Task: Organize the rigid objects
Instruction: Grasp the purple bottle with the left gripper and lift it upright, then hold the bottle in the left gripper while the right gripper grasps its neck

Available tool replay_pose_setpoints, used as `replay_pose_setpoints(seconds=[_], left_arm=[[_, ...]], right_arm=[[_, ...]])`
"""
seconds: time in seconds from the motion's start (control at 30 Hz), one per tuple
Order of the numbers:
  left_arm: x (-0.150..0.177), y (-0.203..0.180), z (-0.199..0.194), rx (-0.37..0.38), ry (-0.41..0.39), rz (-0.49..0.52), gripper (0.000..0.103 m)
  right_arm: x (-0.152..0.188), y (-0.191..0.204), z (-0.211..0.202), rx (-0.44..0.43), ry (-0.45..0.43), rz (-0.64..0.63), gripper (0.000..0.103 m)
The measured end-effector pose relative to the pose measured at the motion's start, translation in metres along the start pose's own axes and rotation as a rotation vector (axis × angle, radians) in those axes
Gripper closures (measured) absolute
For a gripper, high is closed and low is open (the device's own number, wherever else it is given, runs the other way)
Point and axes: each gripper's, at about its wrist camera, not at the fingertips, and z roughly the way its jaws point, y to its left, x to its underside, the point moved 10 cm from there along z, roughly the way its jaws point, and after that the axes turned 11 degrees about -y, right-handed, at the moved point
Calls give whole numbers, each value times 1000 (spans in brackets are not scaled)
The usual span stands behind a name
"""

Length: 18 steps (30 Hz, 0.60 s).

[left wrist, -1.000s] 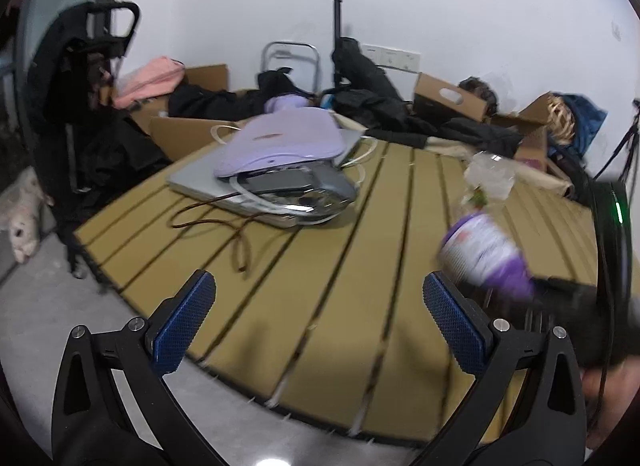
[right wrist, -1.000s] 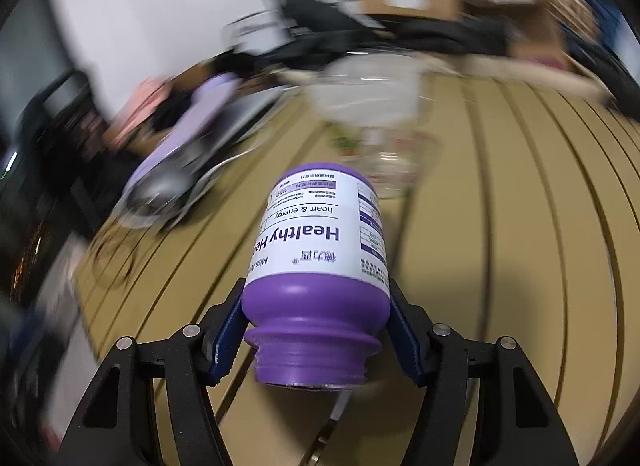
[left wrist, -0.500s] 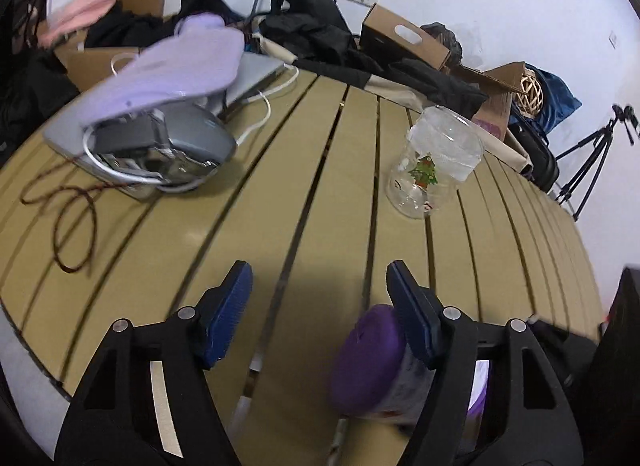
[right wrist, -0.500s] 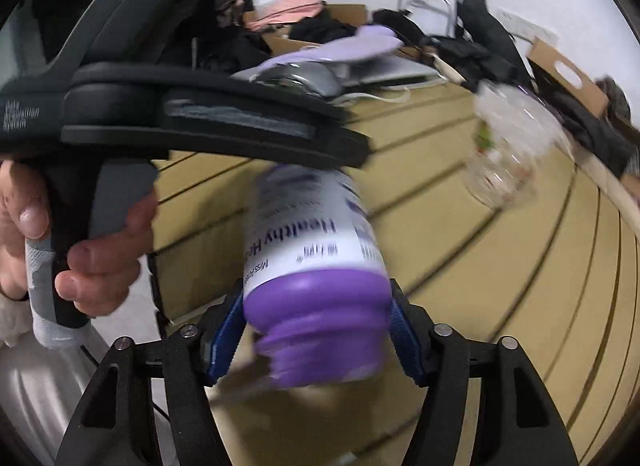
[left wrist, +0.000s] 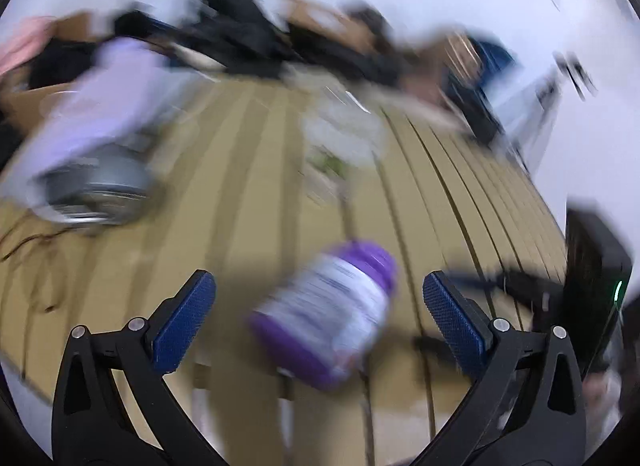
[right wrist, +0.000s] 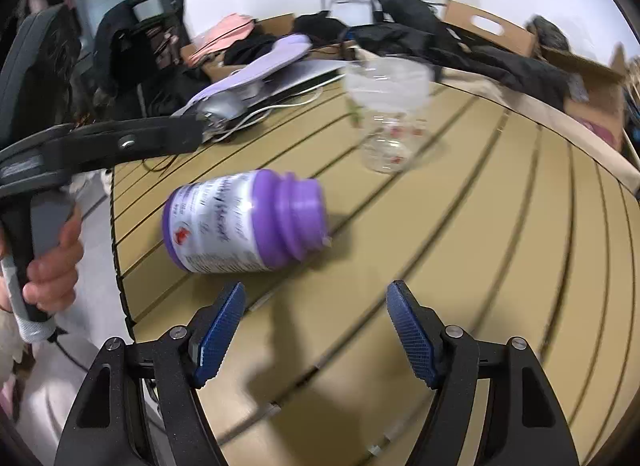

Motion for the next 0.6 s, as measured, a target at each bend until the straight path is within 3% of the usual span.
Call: replay_pose_setpoints(seconds=[0.07,0.13,0.17,0.23,0.4,0.53,0.6], left_arm=[[12,-8,24,-40,71,110,2],[19,-7,37,-75,103,160,33],[21,-6,40,-73,119,146,40],[20,-2,40,-62,120,95,42],[8,3,29,-67,37,80,43],[-15,-2,3,-39,-135,94,43],[-25,-5,-12,-9,-239,103,43]], right_arm=[[-2,-11,-6,14,-9,29,25],[-3,-18,-10,19,-18,59,25],[-3,-20,-11,21,-19,65,25],[-3,-24,-11,21,-17,74,25],[-9,-26,-10,2,-32,103,25],[-36,-20,-15,-89,-101,186,25],[-57,-13,-14,-185,-129,245,25]])
